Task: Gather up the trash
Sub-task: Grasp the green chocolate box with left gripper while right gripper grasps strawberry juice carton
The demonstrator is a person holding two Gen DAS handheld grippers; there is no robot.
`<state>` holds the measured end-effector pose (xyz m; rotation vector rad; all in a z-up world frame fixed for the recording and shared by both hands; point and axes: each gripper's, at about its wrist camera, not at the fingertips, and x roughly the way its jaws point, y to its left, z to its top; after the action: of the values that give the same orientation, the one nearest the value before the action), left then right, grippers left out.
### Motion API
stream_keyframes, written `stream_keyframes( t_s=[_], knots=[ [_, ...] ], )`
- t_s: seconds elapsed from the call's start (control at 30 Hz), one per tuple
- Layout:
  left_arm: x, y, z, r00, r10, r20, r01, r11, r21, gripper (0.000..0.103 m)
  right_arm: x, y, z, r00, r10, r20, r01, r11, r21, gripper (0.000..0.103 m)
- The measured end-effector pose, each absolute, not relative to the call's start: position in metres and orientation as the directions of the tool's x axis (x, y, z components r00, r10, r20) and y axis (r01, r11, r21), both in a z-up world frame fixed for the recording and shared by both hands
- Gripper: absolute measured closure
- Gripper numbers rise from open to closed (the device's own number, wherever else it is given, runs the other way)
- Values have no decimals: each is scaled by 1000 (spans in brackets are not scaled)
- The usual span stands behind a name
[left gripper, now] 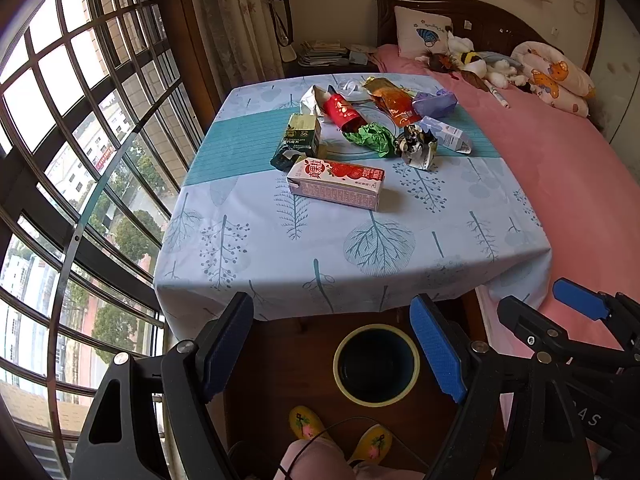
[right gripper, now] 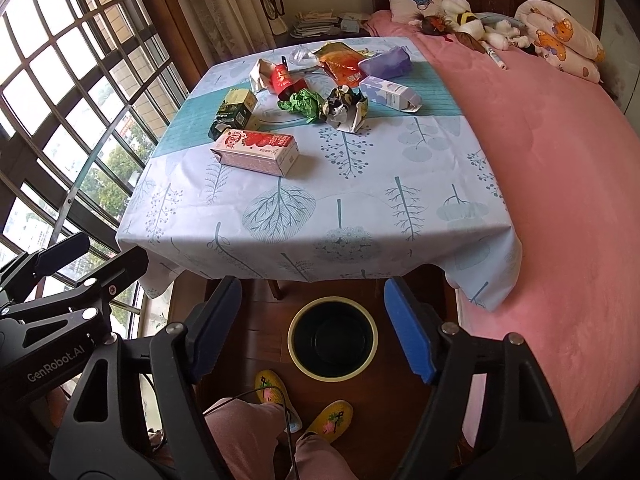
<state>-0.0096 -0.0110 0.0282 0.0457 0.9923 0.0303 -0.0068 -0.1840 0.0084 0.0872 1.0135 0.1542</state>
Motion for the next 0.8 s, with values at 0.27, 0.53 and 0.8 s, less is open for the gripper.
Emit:
stream_keyframes(
  t_s=[0.27,0.53,0.8],
  knots=[
    [2,-2,33,547,87,-832,-37,996,80,20,4,-179,12,534,181,-826,-110,983,145,31],
    [38,35,31,523,111,-845,-95,993,72,20,36,-160,12,529,192,-827,-145,980,135,33],
    [120,82,19,477,47,-878,-53,998,24,20,114,-118,0,525,192,-829,-239,968,73,33]
  ],
)
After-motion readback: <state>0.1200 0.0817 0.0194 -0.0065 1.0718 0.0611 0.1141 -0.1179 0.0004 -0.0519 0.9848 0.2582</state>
